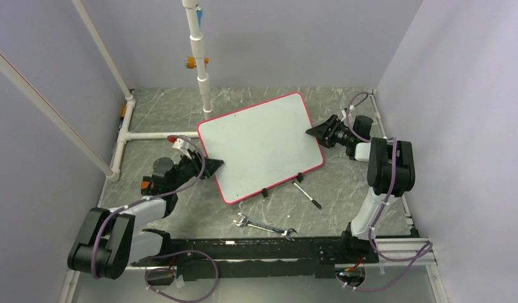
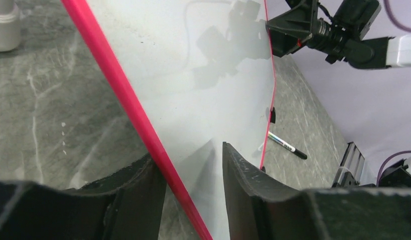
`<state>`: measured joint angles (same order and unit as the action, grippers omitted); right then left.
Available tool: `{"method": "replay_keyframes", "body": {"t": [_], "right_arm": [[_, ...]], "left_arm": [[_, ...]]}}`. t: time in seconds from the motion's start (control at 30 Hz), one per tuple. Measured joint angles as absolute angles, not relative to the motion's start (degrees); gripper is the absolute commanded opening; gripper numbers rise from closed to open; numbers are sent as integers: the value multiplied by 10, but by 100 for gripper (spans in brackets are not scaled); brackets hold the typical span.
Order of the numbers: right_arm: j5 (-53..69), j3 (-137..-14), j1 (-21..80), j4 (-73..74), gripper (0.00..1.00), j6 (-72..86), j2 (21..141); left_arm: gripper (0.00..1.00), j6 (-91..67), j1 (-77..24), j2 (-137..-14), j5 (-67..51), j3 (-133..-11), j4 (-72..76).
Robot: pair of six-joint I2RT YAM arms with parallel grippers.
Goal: Write a sentence on the whiteboard
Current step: Move the whiteboard to the center of the board.
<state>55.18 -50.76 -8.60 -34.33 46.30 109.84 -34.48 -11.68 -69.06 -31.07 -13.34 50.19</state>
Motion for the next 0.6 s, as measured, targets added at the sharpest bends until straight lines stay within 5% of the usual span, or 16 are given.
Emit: {"method": "replay_keyframes", "body": {"t": [0.5, 0.6], "right_arm": [[397, -483, -77, -133, 99, 341, 956], [343, -470, -71, -93, 100, 323, 914]], "left_arm": [[91, -289, -139, -654, -266, -127, 434], [95, -280, -139, -635, -258, -127, 416]]}}
